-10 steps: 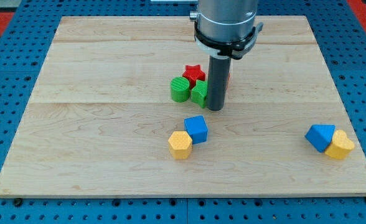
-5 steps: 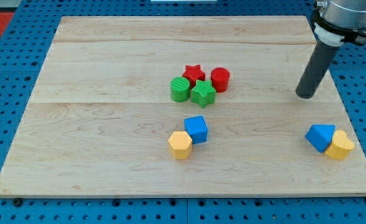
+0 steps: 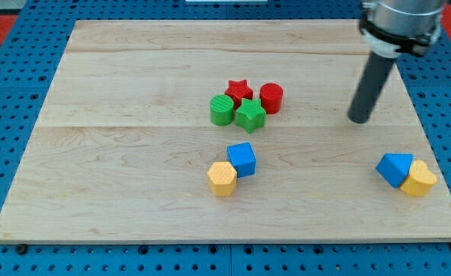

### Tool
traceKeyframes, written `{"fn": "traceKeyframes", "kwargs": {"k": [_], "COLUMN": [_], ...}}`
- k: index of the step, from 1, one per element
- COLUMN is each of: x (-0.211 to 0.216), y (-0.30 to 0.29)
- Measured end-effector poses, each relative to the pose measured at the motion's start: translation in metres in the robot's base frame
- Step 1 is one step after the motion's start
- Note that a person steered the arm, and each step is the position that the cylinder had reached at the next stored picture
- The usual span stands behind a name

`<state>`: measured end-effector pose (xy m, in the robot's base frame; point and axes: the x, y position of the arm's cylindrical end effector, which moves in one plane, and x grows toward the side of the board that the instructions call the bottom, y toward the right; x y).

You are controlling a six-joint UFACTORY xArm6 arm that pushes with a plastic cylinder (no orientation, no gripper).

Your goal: Separate the yellow heart from the blue triangle

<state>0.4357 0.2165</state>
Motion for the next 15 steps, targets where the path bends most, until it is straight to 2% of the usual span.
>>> {"fn": "traceKeyframes", "kwargs": {"k": [1,2,4,5,8,10,13,15], "x": [0.030,0.076,0.129,0.136,0.135,0.129,0.096,0.087], "y": [0.054,0.084,0.097,0.083,0.034,0.036,0.045,0.027]}}
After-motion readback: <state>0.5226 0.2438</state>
